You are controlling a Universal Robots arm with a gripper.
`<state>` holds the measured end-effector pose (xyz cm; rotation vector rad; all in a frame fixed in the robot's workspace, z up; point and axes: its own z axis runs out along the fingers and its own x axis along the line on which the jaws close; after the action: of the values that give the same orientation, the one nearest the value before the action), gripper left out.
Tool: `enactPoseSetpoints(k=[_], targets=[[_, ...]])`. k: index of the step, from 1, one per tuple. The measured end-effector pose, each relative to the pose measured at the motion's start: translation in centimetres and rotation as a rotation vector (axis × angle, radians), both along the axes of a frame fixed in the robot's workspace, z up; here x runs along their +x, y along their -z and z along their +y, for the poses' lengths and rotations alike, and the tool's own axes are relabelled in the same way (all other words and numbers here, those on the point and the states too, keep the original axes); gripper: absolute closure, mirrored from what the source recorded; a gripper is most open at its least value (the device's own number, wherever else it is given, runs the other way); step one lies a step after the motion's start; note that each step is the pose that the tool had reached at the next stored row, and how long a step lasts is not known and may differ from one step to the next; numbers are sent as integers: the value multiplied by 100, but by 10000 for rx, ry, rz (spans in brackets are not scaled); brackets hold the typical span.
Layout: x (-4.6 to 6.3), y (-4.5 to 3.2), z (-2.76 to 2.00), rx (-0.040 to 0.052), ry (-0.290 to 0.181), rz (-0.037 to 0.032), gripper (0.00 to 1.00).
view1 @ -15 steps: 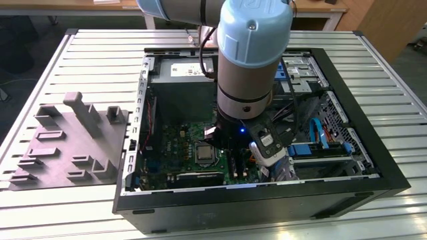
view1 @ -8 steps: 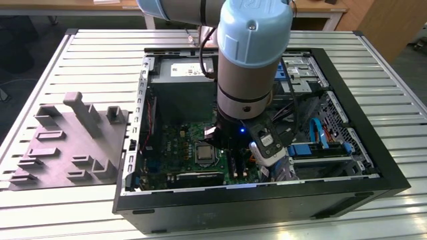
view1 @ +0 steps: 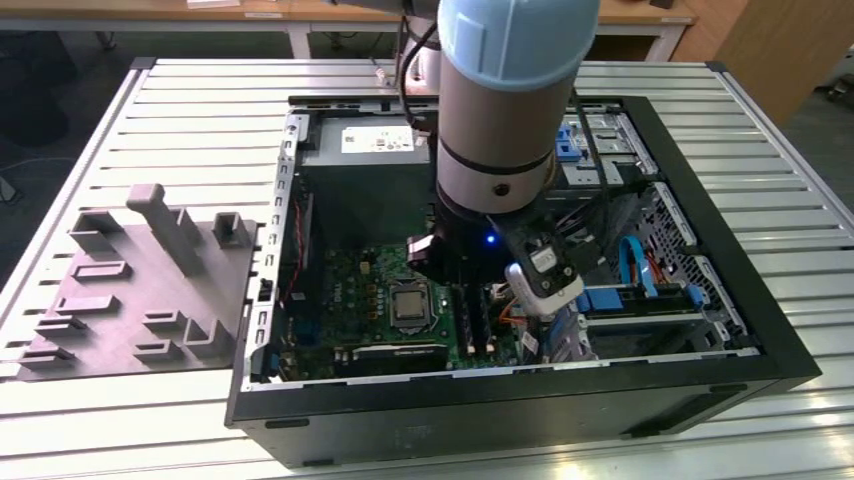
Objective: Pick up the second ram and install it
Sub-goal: 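Press down the second ram until it locks into place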
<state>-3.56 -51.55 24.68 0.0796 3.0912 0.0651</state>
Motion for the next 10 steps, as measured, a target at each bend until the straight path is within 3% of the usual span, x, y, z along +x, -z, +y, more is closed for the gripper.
enactPoseSetpoints(k=[2,7,10], targets=[[0,-49,0,-2,0,0,90],[0,-49,3,6,0,0,90],[0,-46,58,18,0,0,90]])
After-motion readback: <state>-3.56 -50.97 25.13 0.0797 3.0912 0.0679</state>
